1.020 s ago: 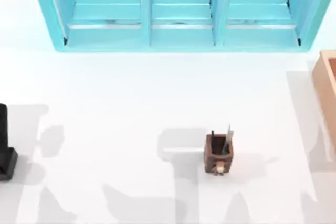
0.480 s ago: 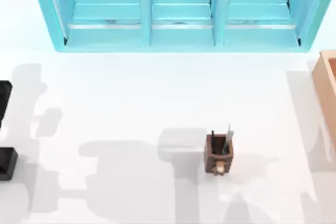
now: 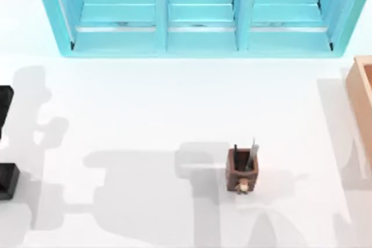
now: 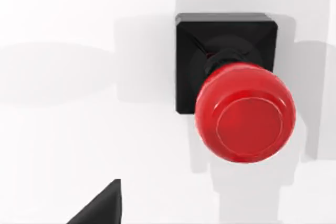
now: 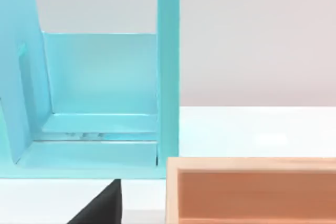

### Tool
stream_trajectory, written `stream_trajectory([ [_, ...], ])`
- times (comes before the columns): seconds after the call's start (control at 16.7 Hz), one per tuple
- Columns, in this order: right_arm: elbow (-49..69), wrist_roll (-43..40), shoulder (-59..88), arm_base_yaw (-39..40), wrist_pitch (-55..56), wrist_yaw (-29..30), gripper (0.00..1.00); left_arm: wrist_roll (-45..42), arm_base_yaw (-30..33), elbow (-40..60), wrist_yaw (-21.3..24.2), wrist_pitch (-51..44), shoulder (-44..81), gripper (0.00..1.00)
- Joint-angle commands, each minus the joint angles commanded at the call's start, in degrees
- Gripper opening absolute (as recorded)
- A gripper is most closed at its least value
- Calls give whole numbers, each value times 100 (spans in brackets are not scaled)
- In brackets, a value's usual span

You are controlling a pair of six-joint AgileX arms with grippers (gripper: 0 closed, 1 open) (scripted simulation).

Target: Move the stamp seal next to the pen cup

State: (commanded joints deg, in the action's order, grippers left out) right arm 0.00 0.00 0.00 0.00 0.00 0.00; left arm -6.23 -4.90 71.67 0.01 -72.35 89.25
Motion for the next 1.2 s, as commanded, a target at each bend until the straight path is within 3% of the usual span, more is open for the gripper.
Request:
stream_trajectory([
  [0.18,0,0,0,0,0,0,100,1,-18,-342,0,399,106,100],
  [0.54,0,0,0,0,0,0,100,-33,-44,-1505,1,2070,519,100],
  [0.9,0,0,0,0,0,0,100,-40,-50,-1715,1,2307,601,100],
  [1.2,0,0,0,0,0,0,100,-40,-50,-1715,1,2307,601,62],
])
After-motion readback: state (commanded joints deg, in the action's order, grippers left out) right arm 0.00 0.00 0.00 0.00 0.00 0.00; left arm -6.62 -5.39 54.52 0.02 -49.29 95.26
